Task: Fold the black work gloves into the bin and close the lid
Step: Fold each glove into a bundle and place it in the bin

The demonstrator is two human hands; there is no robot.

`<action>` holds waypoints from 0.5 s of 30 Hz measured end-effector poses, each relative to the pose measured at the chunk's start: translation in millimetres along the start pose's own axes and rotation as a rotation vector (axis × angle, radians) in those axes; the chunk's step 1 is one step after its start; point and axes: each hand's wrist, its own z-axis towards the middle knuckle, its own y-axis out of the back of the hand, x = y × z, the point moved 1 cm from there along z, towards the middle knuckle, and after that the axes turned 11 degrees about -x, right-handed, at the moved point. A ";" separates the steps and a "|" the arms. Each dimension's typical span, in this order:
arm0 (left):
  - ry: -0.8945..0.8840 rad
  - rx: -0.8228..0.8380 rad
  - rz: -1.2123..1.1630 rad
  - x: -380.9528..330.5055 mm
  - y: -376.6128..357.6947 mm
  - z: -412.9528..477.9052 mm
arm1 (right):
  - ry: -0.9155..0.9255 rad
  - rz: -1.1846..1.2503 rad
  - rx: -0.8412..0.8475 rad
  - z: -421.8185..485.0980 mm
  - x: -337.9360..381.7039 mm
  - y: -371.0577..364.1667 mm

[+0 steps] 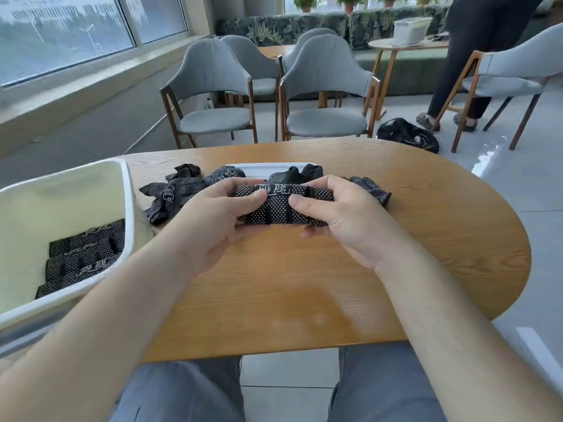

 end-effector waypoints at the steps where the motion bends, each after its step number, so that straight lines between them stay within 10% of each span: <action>1: 0.000 -0.007 0.011 -5.7 6.2 -2.2 | -0.007 0.000 0.026 0.6 4.1 -6.2; 15: -0.052 -0.102 0.105 -88.6 150.1 -22.0 | 0.002 -0.121 0.382 36.8 52.7 -169.0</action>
